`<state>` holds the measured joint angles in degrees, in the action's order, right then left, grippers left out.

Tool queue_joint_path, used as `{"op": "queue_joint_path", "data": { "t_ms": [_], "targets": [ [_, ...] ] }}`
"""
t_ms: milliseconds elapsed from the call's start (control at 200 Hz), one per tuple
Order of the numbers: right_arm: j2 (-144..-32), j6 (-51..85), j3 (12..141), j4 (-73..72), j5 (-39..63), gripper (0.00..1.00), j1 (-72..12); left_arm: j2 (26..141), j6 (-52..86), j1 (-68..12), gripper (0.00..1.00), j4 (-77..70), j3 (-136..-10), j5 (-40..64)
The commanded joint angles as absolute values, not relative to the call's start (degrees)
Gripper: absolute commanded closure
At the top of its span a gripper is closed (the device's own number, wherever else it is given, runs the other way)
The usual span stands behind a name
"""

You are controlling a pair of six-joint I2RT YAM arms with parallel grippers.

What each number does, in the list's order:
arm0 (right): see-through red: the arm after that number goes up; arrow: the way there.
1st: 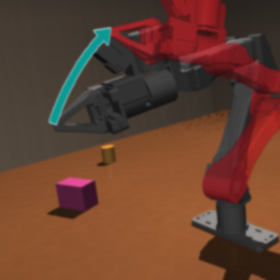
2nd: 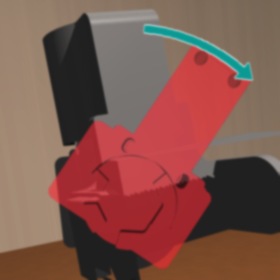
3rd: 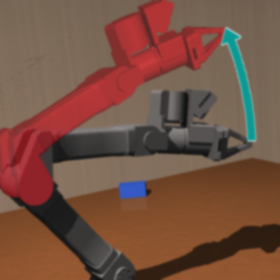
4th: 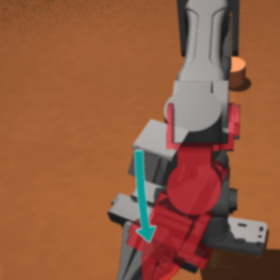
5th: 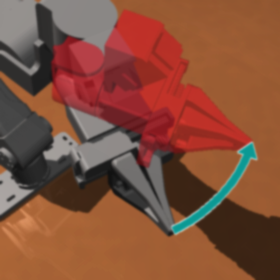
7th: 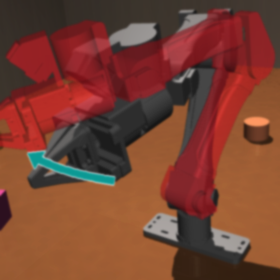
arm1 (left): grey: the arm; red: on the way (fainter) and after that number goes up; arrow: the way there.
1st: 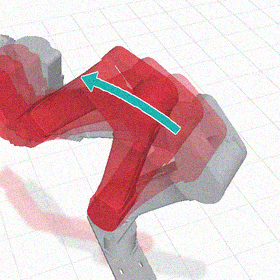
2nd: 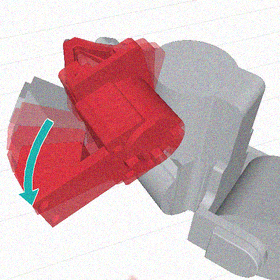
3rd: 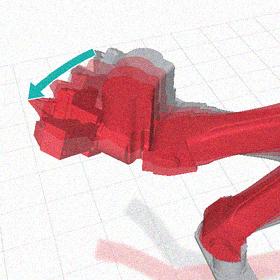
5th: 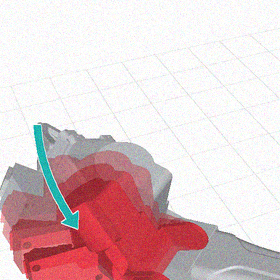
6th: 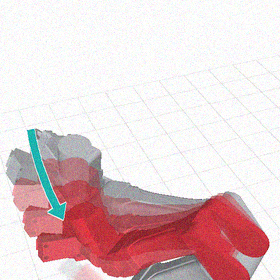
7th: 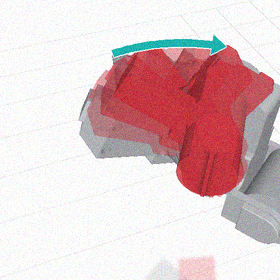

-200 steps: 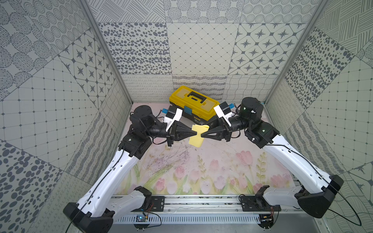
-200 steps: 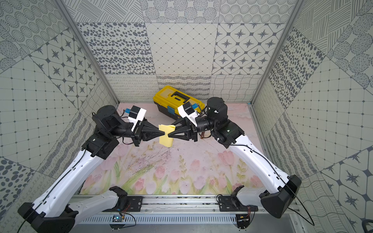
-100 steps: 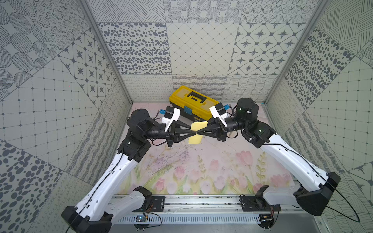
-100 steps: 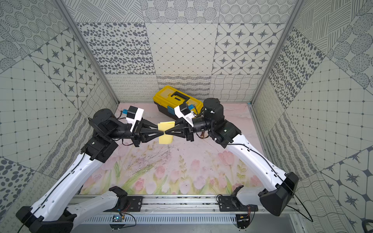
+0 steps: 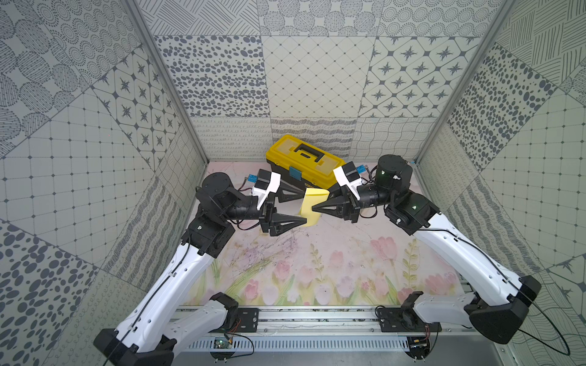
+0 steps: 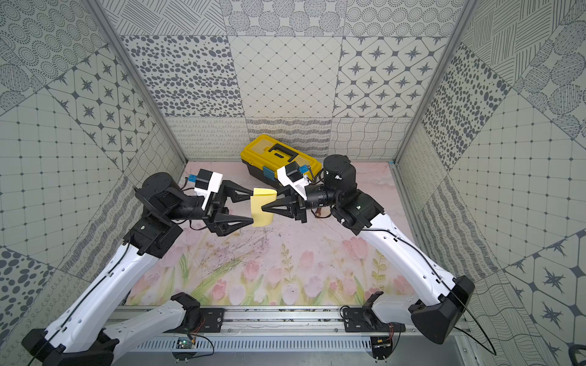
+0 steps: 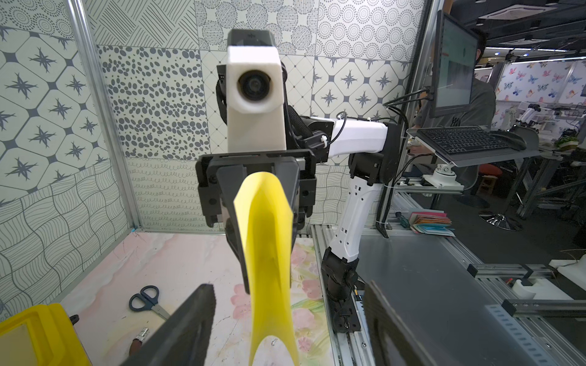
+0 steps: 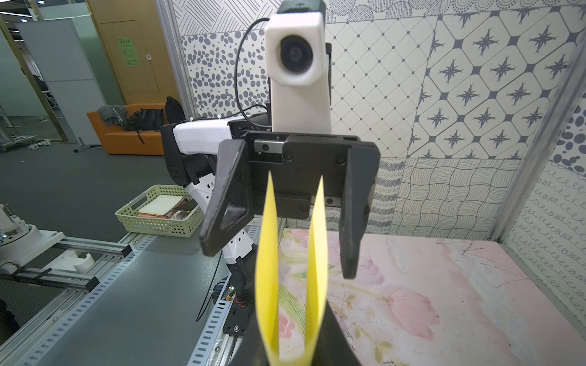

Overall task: Fold the square paper along the opposite sides
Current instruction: Fold the paper.

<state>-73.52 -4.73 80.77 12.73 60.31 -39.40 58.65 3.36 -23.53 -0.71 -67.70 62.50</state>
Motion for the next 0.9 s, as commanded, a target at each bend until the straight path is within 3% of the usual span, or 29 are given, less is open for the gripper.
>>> {"op": "queue_joint_path", "data": {
  "t_ms": [0,565,896],
  "targets": [
    [-72.4,-4.59,82.61,11.77,61.44,0.76,-39.29,60.85,1.45,-23.56,0.2,0.32,-68.11,63.06],
    [-75.32,-4.93,85.43,11.62,58.55,0.76,-39.11,60.89,2.63,-23.8,0.17,0.0,-65.66,68.47],
    [-75.03,-4.74,85.04,11.43,58.1,0.75,-39.12,62.16,3.08,-23.92,0.53,0.02,-65.92,68.4]
  ]
}}
